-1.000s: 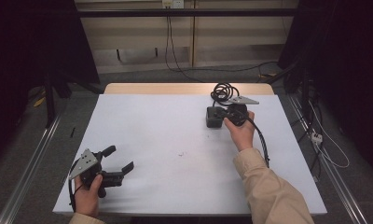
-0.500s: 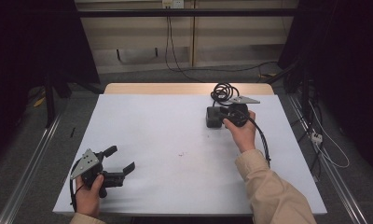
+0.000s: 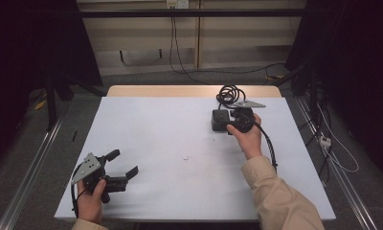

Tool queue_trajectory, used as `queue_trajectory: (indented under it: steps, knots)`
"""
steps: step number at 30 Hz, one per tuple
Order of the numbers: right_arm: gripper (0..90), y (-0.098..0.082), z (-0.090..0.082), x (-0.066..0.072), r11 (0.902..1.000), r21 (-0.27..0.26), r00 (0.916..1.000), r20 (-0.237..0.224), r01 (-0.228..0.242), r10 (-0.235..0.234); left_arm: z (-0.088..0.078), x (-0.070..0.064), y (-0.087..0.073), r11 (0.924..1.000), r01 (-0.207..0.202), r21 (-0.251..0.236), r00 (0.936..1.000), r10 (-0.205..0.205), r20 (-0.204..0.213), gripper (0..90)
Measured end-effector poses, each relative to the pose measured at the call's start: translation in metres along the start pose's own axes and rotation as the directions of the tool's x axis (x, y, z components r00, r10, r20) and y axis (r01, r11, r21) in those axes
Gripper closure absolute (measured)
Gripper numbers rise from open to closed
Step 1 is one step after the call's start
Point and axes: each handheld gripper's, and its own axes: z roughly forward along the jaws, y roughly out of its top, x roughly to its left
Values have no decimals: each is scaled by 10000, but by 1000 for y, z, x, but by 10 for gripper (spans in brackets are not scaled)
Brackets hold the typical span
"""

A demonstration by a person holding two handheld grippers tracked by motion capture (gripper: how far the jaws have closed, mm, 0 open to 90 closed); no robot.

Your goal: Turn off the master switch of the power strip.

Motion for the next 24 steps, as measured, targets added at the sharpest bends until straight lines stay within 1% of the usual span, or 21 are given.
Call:
queue_trajectory:
  steps: [4, 7, 14, 15, 18, 21, 24]
  knots:
    - [217, -1, -8, 1, 10000, -63, 10000, 31, 49, -49, 0, -1, 0, 10000, -40, 27, 10000, 40, -3, 22]
    - [190, -1, -14, 0, 9998, -195, 9999, -105, 20, -22, 0, 0, -1, 10000, -1, 16, 10000, 1, -34, 22]
    - [179, -1, -30, 0, 9993, -366, 9997, -250, 70, -79, 0, -1, -1, 10000, -38, 57, 10000, 38, -8, 22]
    - [177, -2, -31, 0, 9992, -389, 9995, -271, 130, -141, 0, -2, -1, 10000, -31, 64, 10000, 30, 8, 22]
    - [176, -3, -37, 1, 9989, -312, 9991, -240, 341, -348, -1, -1, -1, 10000, -23, 78, 10000, 23, -11, 22]
    - [175, -5, -42, 1, 9989, -294, 9988, -306, 363, -372, -2, -1, -1, 10000, 20, 48, 10000, -20, -56, 22]
    - [174, -7, -46, 1, 9986, -287, 9983, -363, 451, -461, -1, -1, -1, 10000, -26, 64, 10000, 26, -35, 22]
